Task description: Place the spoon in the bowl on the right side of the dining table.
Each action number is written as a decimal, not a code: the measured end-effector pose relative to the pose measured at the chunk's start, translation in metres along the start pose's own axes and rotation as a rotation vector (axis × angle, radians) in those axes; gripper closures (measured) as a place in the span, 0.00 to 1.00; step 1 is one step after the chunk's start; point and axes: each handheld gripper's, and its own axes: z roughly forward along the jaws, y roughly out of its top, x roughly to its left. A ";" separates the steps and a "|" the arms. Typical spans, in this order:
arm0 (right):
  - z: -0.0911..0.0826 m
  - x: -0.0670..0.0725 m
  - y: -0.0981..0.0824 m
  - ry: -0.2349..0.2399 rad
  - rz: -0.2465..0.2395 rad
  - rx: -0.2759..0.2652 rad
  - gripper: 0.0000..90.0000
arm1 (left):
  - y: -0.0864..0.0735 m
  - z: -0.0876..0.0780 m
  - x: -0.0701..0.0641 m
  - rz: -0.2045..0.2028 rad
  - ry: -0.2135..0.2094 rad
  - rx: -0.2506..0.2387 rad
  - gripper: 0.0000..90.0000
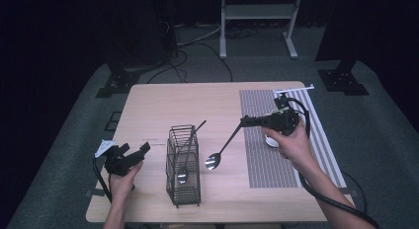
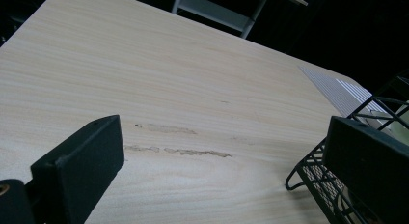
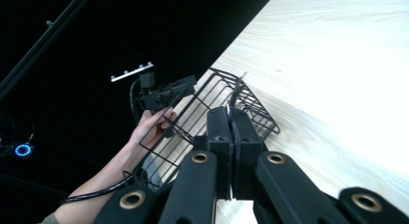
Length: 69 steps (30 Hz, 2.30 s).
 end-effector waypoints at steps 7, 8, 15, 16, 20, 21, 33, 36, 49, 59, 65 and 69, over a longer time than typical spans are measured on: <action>-0.008 -0.011 -0.004 -0.019 0.023 -0.011 0.98 | 0.000 0.000 0.000 0.000 0.000 0.000 0.00; -0.009 -0.014 -0.005 -0.022 0.027 -0.014 0.98 | 0.000 0.000 0.000 0.000 0.001 0.000 0.00; -0.014 -0.023 -0.008 -0.038 0.041 -0.016 0.98 | 0.000 0.000 0.000 -0.001 0.001 -0.002 0.00; -0.016 -0.026 -0.009 -0.044 0.045 -0.020 0.98 | 0.000 0.000 0.000 0.000 0.001 -0.002 0.00; -0.020 -0.032 -0.011 -0.059 0.055 -0.027 0.98 | -0.001 0.000 0.000 0.000 0.001 -0.003 0.00; -0.020 -0.032 -0.011 -0.059 0.055 -0.027 0.98 | -0.001 0.000 0.000 0.000 0.001 -0.003 0.00; -0.031 -0.050 -0.018 -0.096 0.083 -0.040 0.98 | -0.001 0.001 -0.001 0.001 0.000 0.002 0.00; -0.035 -0.057 -0.022 -0.108 0.099 -0.045 0.98 | -0.002 0.001 -0.001 0.001 0.000 0.001 0.00; -0.051 -0.075 -0.031 -0.142 0.137 -0.072 0.98 | -0.002 0.003 -0.001 0.005 -0.001 0.006 0.00; -0.064 -0.092 -0.038 -0.177 0.171 -0.099 0.98 | -0.003 0.003 -0.001 0.005 -0.002 0.010 0.00; -0.070 -0.098 -0.041 -0.191 0.192 -0.113 0.98 | -0.003 0.003 -0.002 0.000 -0.004 0.010 0.00; -0.077 -0.105 -0.044 -0.207 0.209 -0.133 0.98 | -0.003 0.003 -0.001 0.001 -0.004 0.008 0.00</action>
